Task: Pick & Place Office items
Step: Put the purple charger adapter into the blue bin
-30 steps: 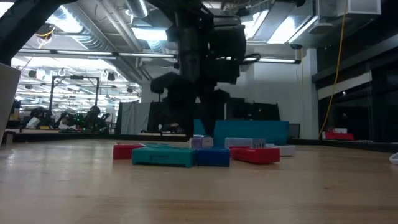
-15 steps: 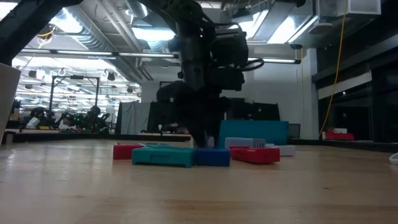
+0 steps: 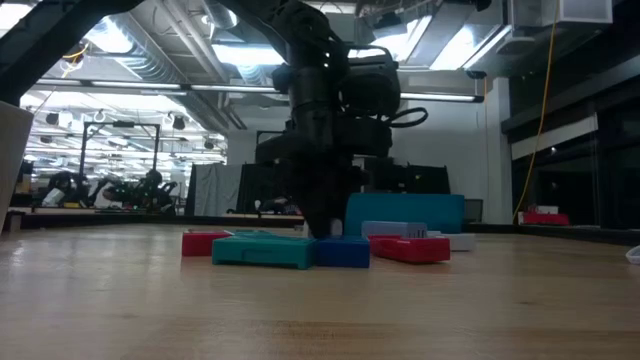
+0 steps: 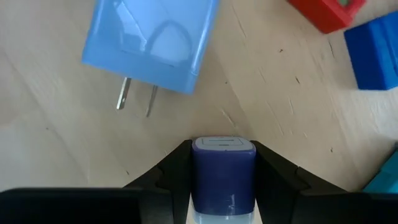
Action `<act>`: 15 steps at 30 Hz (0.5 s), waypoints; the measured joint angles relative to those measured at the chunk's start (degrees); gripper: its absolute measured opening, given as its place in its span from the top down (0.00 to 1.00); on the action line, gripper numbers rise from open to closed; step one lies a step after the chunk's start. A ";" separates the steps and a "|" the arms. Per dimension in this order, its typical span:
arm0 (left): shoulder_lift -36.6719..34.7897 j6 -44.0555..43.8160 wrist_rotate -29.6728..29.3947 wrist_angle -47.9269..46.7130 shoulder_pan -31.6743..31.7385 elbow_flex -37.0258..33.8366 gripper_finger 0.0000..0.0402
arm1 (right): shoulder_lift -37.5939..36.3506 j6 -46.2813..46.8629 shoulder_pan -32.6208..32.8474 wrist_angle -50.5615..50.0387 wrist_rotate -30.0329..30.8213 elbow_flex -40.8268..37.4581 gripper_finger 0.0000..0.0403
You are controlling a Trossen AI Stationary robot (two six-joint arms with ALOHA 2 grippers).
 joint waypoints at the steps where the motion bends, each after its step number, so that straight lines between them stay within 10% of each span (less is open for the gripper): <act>1: 0.10 -0.88 0.07 -0.36 0.33 0.47 0.68 | 0.00 0.00 0.00 0.00 -0.02 0.00 0.26; 15: 0.16 -8.62 -0.05 0.13 9.58 21.89 0.68 | 0.00 -0.40 -0.01 -0.01 -0.92 0.00 0.26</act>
